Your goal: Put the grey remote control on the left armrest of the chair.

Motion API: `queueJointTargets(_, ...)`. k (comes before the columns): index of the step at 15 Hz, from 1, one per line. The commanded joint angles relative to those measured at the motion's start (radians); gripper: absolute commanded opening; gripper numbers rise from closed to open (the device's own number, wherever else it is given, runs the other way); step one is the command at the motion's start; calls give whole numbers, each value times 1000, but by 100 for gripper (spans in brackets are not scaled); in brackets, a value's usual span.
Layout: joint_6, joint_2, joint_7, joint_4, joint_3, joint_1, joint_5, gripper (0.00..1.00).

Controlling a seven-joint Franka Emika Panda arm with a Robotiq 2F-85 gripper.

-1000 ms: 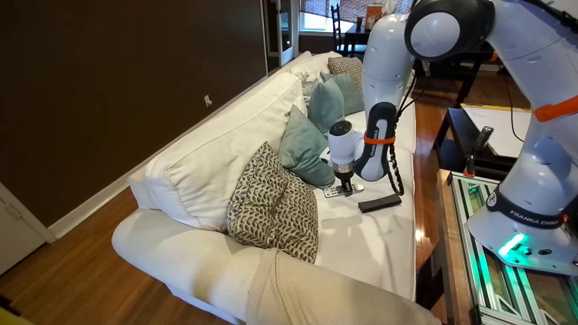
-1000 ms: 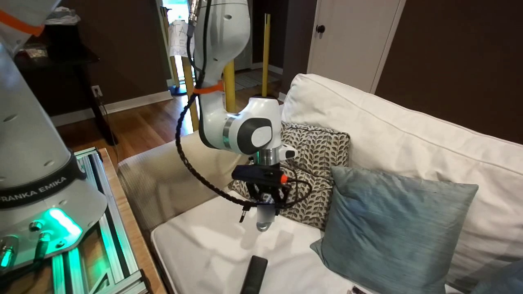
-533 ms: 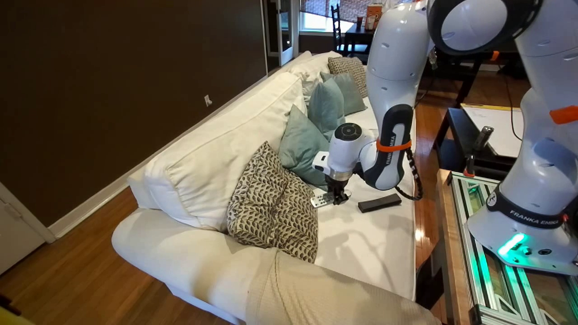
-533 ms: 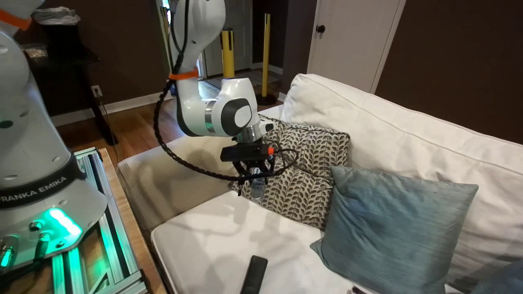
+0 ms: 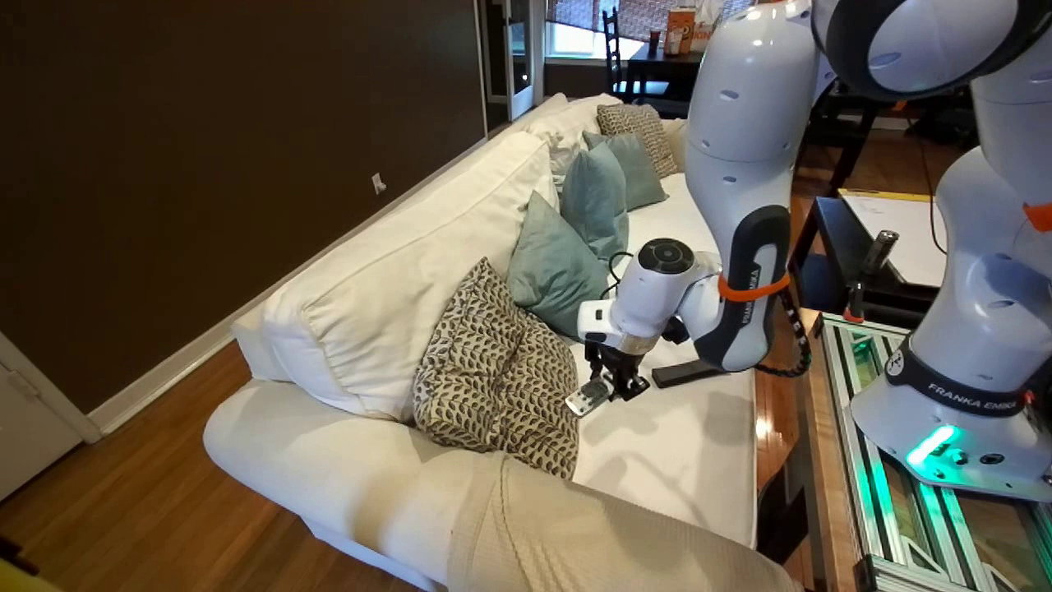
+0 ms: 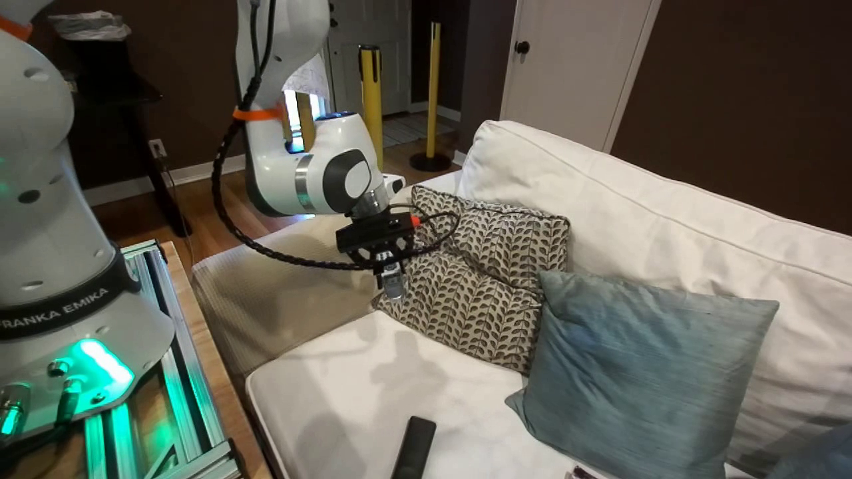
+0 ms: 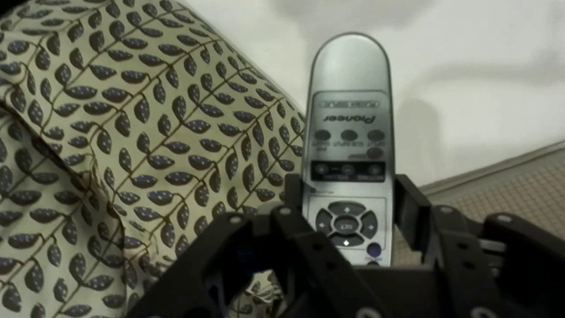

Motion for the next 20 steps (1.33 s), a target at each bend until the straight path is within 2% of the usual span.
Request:
queueJointTargets(1,32,-22,-104,-54,-55,145,72,27)
queueJointTargets(2,5,-11,-89,-20,6,48,67,52)
queueJointTargets(5,6,-13,-105,-29,-17,119,92,52)
queueJointTargets(10,6,-13,-114,-30,-27,123,93,52)
queueJointTargets(11,6,-13,-115,-30,-28,123,93,27)
queueJointTargets(17,11,-17,-249,0,-89,322,129,27)
queueJointTargets(20,-12,-23,-263,27,-67,374,147,27)
